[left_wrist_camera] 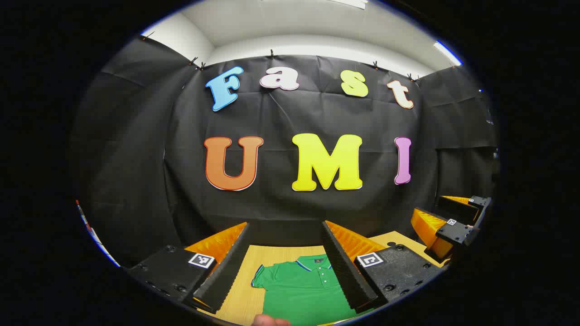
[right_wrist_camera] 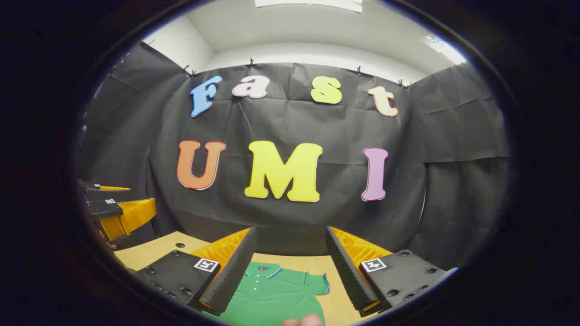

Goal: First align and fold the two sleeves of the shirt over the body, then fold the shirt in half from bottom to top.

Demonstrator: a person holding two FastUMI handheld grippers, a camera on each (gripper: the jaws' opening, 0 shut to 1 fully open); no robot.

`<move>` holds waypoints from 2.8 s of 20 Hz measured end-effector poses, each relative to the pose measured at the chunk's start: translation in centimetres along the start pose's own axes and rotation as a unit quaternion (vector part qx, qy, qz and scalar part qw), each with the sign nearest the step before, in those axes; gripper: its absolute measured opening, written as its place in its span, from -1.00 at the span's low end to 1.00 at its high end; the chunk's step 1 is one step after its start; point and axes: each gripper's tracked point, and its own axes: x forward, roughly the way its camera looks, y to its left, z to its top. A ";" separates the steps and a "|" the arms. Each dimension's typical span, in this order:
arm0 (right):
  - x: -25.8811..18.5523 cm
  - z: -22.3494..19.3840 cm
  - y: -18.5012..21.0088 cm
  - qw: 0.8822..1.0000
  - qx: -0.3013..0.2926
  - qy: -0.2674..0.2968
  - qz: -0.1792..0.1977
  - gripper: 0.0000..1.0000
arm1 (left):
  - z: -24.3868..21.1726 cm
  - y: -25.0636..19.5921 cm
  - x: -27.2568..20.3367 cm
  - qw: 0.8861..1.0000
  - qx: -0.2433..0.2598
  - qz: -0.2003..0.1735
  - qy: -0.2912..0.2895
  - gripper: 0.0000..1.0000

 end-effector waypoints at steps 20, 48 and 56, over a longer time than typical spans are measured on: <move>0.1 -0.1 -1.0 1.000 0.000 0.001 -0.001 0.96 | -0.4 0.4 -0.2 1.000 -0.001 0.017 0.009 0.96; 7.0 -15.5 -12.3 0.977 0.023 0.210 -0.004 0.95 | -2.1 -1.9 -1.4 0.998 0.001 -0.033 0.061 0.96; 12.0 -22.5 -13.5 0.959 0.025 0.280 0.022 0.96 | -2.5 -0.6 -2.0 0.997 0.009 0.004 0.076 0.96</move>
